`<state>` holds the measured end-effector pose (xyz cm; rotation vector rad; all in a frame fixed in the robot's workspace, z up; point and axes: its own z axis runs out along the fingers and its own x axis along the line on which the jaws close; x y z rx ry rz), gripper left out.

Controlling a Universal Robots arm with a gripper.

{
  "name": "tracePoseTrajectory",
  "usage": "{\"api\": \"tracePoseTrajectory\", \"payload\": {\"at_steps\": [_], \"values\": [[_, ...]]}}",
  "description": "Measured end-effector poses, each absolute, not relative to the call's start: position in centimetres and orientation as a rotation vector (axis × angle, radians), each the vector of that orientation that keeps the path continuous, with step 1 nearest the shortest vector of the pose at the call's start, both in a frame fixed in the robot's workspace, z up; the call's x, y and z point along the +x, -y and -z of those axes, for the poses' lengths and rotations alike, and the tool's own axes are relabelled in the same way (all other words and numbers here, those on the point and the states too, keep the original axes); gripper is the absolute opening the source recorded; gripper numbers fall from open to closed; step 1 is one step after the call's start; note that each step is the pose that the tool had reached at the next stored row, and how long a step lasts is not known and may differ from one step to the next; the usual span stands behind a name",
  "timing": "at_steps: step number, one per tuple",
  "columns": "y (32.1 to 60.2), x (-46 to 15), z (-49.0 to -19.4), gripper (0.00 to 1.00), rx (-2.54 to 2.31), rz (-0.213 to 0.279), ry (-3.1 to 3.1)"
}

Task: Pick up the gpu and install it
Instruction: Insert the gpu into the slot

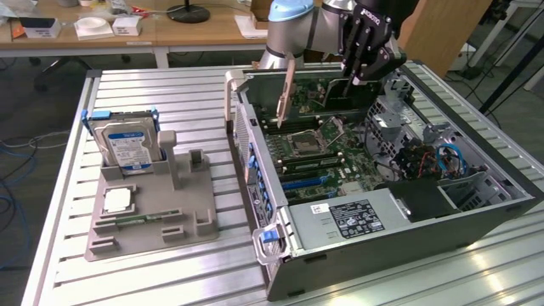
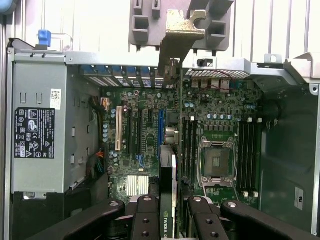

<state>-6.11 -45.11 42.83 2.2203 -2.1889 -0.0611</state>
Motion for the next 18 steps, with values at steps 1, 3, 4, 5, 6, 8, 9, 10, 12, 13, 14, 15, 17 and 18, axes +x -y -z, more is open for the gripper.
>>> {"api": "tracePoseTrajectory", "payload": {"at_steps": [1,3,4,5,6,8,9,10,12,13,14,15,17,18], "values": [[45.11,-6.11,-42.81,0.26,2.220,0.061,2.189],[45.11,-6.09,-42.76,0.26,2.220,0.061,2.189],[45.11,-6.09,-42.73,0.26,2.220,0.061,2.189],[45.11,-6.09,-42.70,0.26,2.220,0.061,2.189],[45.11,-6.08,-42.67,0.26,2.220,0.061,2.189],[45.11,-6.08,-42.61,0.26,2.220,0.061,2.189],[45.11,-6.07,-42.59,0.26,2.220,0.061,2.189],[45.11,-6.07,-42.58,0.26,2.220,0.061,2.189],[45.11,-6.07,-42.56,0.26,2.220,0.061,2.189],[45.11,-6.07,-42.54,0.26,2.220,0.061,2.189],[45.11,-6.07,-42.52,0.26,2.220,0.061,2.189],[45.11,-6.07,-42.50,0.26,2.220,0.061,2.189],[45.11,-6.07,-42.46,0.26,2.220,0.061,2.189],[45.11,-6.07,-42.43,0.26,2.220,0.061,2.189]]}}
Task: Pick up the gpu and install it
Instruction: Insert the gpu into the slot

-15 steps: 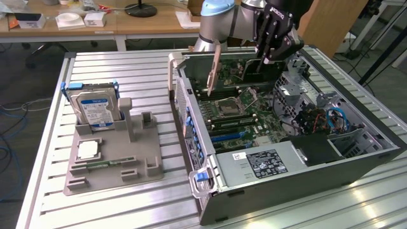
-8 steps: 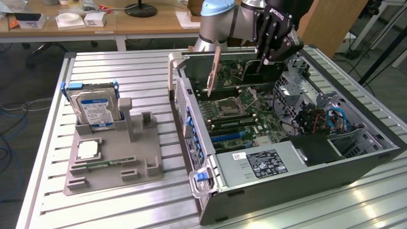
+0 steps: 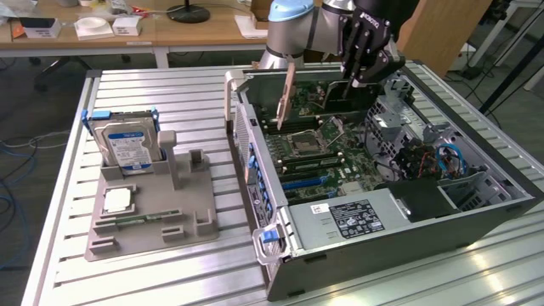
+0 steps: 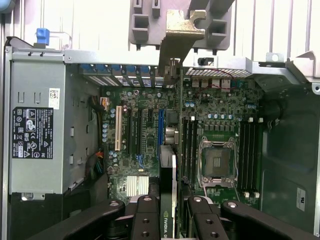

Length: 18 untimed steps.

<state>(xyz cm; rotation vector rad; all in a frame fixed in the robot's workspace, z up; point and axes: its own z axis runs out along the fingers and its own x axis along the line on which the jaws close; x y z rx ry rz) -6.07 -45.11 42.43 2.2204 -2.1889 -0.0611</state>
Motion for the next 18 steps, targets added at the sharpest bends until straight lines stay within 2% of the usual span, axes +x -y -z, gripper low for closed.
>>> {"api": "tracePoseTrajectory", "payload": {"at_steps": [18], "values": [[45.11,-6.07,-41.93,0.26,2.213,0.061,2.197]]}}
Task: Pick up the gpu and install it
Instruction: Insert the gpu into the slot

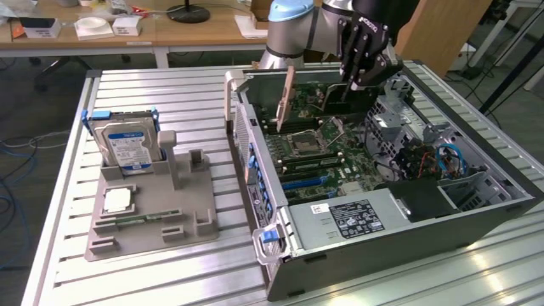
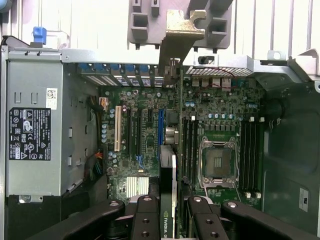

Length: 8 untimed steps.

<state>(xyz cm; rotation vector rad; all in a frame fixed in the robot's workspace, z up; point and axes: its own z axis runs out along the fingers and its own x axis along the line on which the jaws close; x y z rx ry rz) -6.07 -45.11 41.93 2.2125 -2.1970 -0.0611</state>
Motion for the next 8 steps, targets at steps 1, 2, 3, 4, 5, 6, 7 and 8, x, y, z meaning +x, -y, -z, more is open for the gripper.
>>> {"api": "tracePoseTrajectory", "payload": {"at_steps": [1,2,3,4,5,6,7,8], "values": [[45.11,-6.07,-41.90,0.26,2.211,0.061,2.199],[45.11,-6.07,-41.88,0.26,2.209,0.061,2.200],[45.11,-6.07,-41.86,0.26,2.207,0.061,2.202],[45.11,-6.07,-41.84,0.26,2.206,0.061,2.204],[45.11,-6.07,-41.82,0.26,2.204,0.061,2.206],[45.11,-6.07,-41.81,0.26,2.203,0.061,2.207],[45.11,-6.07,-41.79,0.26,2.201,0.061,2.209],[45.11,-6.07,-41.77,0.26,2.200,0.061,2.210]]}}
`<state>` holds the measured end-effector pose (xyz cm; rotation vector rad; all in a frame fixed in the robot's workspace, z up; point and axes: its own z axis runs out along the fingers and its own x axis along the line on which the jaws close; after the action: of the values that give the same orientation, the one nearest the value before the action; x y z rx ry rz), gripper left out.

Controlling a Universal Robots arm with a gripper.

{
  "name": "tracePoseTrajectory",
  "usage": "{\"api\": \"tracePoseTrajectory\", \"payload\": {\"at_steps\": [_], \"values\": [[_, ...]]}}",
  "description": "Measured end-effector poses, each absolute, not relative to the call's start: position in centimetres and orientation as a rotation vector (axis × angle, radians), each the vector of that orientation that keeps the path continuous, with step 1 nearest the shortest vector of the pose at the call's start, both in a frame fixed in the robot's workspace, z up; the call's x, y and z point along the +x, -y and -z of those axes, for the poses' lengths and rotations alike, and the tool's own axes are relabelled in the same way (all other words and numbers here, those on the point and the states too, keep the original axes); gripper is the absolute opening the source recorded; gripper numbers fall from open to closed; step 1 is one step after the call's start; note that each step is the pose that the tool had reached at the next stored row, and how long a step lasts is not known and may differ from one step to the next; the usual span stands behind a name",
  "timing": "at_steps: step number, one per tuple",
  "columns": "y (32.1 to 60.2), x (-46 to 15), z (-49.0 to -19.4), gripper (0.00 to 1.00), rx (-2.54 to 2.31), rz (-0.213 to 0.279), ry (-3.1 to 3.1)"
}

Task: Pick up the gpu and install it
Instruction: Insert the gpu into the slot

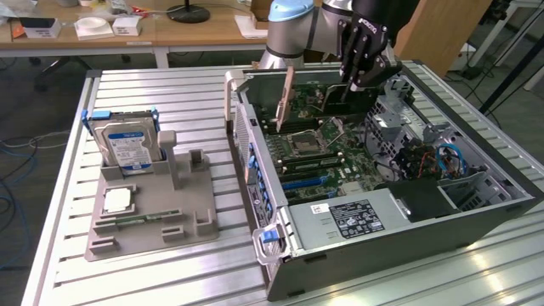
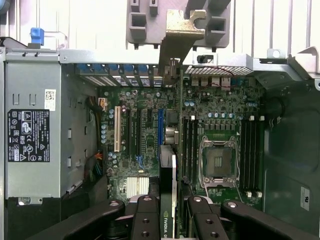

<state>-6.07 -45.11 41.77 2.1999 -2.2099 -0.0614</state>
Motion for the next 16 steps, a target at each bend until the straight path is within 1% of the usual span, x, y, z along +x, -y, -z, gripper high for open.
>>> {"api": "tracePoseTrajectory", "payload": {"at_steps": [16], "values": [[45.11,-6.07,-41.32,0.26,2.198,0.061,2.212]]}}
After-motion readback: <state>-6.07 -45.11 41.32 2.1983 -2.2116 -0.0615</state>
